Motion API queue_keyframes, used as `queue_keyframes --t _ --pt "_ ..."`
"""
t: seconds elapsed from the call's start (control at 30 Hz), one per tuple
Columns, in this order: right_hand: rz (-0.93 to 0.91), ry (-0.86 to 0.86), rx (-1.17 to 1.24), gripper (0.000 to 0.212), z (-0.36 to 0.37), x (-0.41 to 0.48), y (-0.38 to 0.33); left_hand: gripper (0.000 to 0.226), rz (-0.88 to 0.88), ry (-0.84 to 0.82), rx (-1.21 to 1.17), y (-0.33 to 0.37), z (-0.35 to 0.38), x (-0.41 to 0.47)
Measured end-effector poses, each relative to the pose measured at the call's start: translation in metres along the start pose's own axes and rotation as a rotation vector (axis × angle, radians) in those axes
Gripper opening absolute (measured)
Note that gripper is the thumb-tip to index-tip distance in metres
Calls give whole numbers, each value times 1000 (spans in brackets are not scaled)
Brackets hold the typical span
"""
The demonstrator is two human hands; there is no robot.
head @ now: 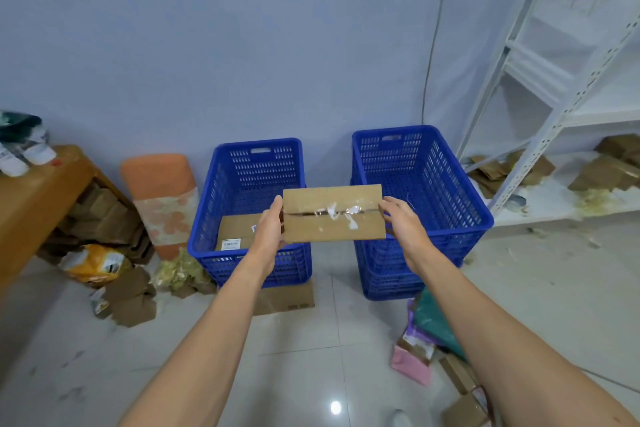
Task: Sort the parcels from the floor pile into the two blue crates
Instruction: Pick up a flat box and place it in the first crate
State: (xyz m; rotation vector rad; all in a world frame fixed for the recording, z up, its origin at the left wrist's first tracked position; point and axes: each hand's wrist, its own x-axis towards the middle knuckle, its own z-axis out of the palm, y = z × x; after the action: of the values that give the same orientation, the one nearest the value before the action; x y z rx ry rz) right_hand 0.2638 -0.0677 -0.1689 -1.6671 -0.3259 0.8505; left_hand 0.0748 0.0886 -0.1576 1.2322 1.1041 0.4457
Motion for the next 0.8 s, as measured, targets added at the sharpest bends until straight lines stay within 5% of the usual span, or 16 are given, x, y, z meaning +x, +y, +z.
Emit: queue_keyframes --t 0.5,0.8 --pt "-72 -65 -39 35 -41 52 -23 28 38 173 45 4 55 26" --pt "-68 -124 -70 34 -63 86 -23 38 22 207 56 4 88 37"
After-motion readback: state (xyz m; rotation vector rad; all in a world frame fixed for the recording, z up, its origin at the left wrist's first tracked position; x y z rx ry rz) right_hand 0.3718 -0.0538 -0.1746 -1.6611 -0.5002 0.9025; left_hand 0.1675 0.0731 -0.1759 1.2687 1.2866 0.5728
